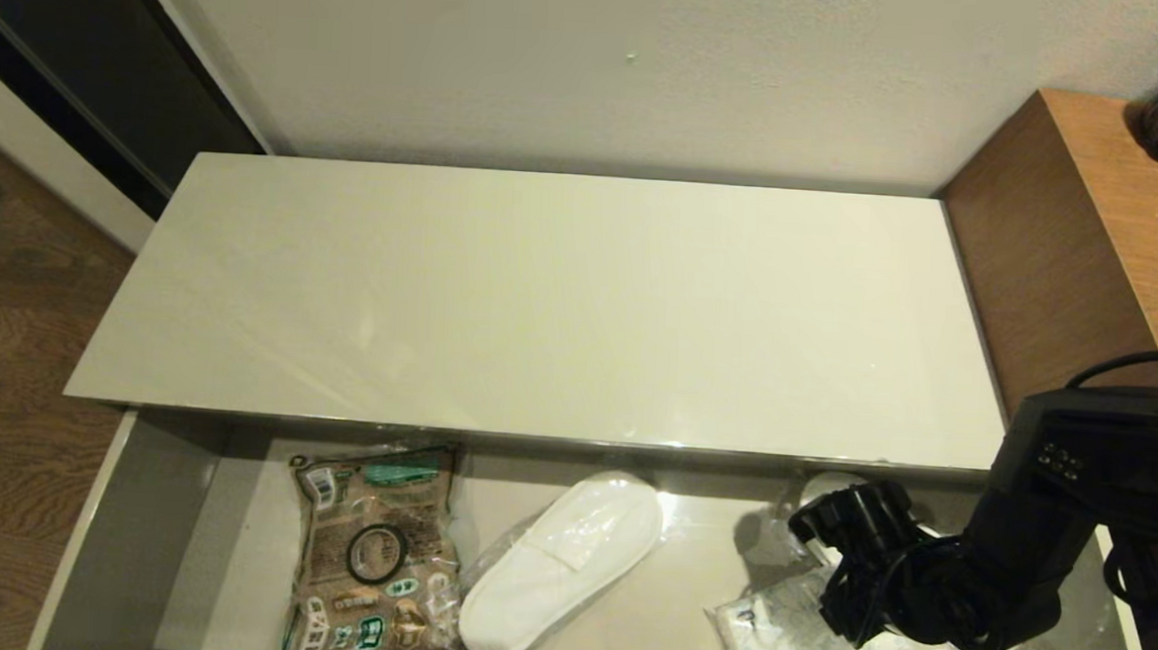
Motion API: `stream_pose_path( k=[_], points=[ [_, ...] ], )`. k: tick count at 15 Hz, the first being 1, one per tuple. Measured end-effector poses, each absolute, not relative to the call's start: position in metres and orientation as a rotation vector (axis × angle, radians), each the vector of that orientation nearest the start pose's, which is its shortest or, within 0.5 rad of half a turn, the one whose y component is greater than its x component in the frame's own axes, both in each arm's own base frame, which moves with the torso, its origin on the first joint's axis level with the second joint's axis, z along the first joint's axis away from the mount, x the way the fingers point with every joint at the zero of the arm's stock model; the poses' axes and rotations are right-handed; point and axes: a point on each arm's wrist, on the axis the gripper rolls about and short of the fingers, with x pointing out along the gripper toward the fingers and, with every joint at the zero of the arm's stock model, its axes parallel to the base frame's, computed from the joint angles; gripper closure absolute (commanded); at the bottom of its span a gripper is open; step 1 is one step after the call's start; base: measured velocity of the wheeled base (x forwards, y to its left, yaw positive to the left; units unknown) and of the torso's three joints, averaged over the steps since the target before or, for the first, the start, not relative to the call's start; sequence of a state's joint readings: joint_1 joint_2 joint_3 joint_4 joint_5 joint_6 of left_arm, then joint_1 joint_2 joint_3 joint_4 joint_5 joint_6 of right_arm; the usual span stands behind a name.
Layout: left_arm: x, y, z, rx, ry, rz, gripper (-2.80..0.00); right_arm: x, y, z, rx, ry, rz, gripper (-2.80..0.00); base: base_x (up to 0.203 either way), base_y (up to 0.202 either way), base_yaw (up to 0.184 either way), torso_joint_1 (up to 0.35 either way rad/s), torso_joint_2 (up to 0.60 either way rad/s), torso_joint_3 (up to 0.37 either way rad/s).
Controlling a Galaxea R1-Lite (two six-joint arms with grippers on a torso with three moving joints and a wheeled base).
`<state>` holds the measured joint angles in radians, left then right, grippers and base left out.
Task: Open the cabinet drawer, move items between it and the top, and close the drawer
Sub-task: Take out the tissue from the drawer
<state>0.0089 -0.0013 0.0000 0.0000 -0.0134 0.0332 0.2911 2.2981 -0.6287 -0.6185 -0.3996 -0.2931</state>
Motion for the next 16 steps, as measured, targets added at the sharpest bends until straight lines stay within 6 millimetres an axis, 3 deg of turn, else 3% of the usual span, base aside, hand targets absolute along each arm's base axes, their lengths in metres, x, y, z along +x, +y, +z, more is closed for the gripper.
stream_pose_path(
  k=[1, 7, 16],
  points=[
    [-0.023, -0.001, 0.075, 0.033, -0.001, -0.004, 0.0, 0.297, 0.08, -0.044, -0.624, 1.004, 0.05, 0.0, 0.0, 0.0, 0.0, 0.0, 0.0, 0.0],
    [-0.023, -0.001, 0.076, 0.034, -0.002, -0.005, 0.0, 0.295, 0.079, -0.036, -0.633, 0.985, 0.059, 0.0, 0.0, 0.0, 0.0, 0.0, 0.0, 0.0],
    [-0.023, -0.001, 0.076, 0.034, -0.002, -0.004, 0.0, 0.285, 0.076, 0.001, -0.636, 0.98, 0.055, 0.0, 0.0, 0.0, 0.0, 0.0, 0.0, 0.0]
  ],
)
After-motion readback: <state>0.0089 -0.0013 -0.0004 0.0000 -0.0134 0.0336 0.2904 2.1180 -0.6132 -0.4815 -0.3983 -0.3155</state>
